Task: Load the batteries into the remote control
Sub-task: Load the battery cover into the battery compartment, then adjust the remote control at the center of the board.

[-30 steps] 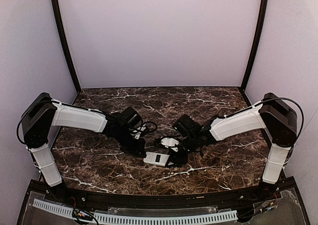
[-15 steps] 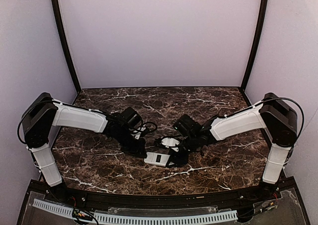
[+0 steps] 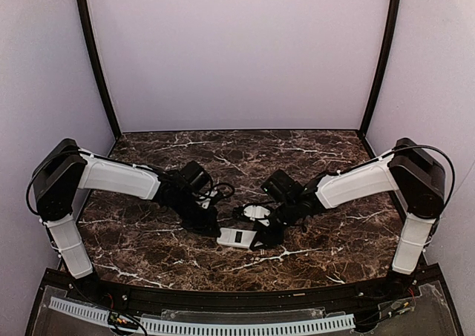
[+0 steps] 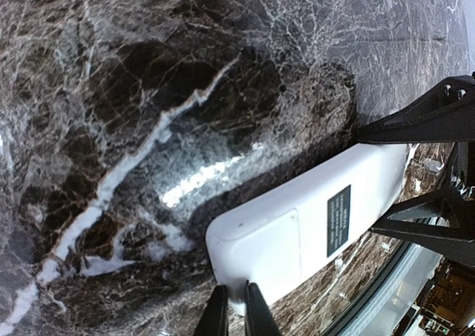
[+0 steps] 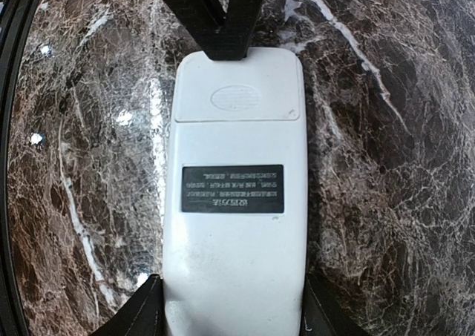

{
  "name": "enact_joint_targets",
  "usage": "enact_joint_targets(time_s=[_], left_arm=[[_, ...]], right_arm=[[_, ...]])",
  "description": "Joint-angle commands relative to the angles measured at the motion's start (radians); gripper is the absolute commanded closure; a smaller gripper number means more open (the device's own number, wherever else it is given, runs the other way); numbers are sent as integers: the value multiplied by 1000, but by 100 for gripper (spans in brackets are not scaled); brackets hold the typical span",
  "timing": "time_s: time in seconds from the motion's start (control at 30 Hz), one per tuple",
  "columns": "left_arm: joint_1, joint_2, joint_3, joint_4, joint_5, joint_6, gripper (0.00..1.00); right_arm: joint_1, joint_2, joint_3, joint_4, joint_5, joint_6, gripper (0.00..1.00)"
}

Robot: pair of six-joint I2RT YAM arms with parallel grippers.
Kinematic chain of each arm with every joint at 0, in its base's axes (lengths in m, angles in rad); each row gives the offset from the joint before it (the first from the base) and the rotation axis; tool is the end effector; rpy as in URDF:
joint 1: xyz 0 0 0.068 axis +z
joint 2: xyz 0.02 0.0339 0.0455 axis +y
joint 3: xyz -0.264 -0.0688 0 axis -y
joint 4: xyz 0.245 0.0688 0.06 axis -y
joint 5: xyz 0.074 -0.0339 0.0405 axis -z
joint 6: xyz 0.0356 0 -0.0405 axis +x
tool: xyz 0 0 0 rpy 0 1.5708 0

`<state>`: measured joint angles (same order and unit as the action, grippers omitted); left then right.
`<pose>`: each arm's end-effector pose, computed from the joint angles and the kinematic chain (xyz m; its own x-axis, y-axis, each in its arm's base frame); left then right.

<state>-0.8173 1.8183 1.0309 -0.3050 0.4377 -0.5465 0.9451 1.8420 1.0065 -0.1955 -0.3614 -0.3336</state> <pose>0.2278 -0.2648 0.1439 -0.9316 0.3050 -0.1978 0.3627 0.7443 -0.5607 0.1975 0.2949 0.1344 -0.1916 -0.7881 -0.5849 -0.9815 0.1508 0.1183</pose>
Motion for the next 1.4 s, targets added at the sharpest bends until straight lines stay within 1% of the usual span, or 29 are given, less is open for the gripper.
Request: enact_joint_targets(time_s=[0.0,0.1,0.27,0.37,0.43,0.53,0.63,0.67,0.77,1.07,1.23,1.37], left_arm=[[-108,109,-60,97,190,26,93],[-57,74,-74,86,172,29,90],[-42,31,-50,27,115,71,84],[-30,17,-39,0,81,88,81],[-9,2,-49,8,84,86,78],[13,-15,-64,26,95,78,74],[19,-22,-61,26,79,83,71],[20,-25,-59,24,75,84,69],[31,-27,-52,18,57,89,68],[56,-33,-33,19,45,93,67],[64,-82,-51,42,35,94,67],[82,-118,-78,67,24,78,64]], right_arm=[[-12,56,-37,88,15,-20,87],[-18,47,-38,61,32,-29,80],[-20,50,-45,28,48,-52,71],[-22,48,-46,17,53,-65,61],[-25,44,-46,16,56,-65,57],[-30,46,-35,-1,73,-60,47],[-33,51,-27,-13,74,-54,31],[-32,51,-26,-13,74,-52,28],[-36,51,-21,-18,75,-52,26],[-51,41,-15,-44,100,-54,24],[-70,37,-2,-54,178,-45,23],[-85,55,19,-61,223,-31,23]])
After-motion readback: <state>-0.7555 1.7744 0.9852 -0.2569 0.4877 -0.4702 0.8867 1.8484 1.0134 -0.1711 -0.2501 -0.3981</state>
